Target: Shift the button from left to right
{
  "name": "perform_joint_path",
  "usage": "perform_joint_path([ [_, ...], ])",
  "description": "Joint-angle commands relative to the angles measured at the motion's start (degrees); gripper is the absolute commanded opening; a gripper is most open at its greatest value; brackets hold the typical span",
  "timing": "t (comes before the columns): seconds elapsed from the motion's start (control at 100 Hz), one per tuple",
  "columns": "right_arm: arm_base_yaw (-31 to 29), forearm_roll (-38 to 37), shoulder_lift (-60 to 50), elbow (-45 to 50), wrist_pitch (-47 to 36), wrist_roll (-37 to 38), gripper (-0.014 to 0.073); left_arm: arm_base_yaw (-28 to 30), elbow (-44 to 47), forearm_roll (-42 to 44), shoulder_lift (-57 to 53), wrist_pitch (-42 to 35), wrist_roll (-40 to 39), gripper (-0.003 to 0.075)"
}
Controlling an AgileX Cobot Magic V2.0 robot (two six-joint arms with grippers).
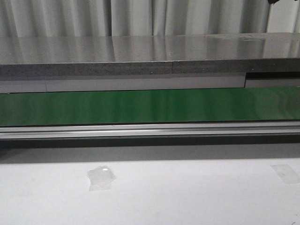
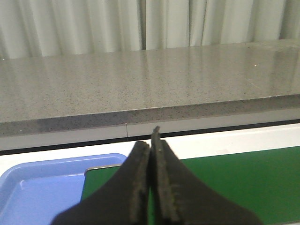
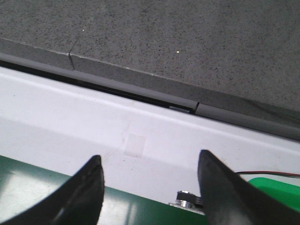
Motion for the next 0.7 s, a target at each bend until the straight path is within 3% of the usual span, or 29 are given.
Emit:
perform_joint_path([
  [0.0, 0.24, 1.70, -6.03, 2.75, -5.90, -0.57, 0.0447, -0.46, -1.65, -0.72, 0.17, -4.04, -0.11, -0.0020],
  [0.37, 0.24, 3.36, -27.75, 26.09, -17.41, -0.57, 0.0447, -0.46, -1.65, -0.72, 0.17, -4.04, -0.11, -0.0020],
  [0.69, 0.28, 3.55, -50.34, 40.90, -16.70, -0.57, 0.0447, -0.46, -1.65, -0.72, 0.17, -4.04, -0.11, -0.0020],
])
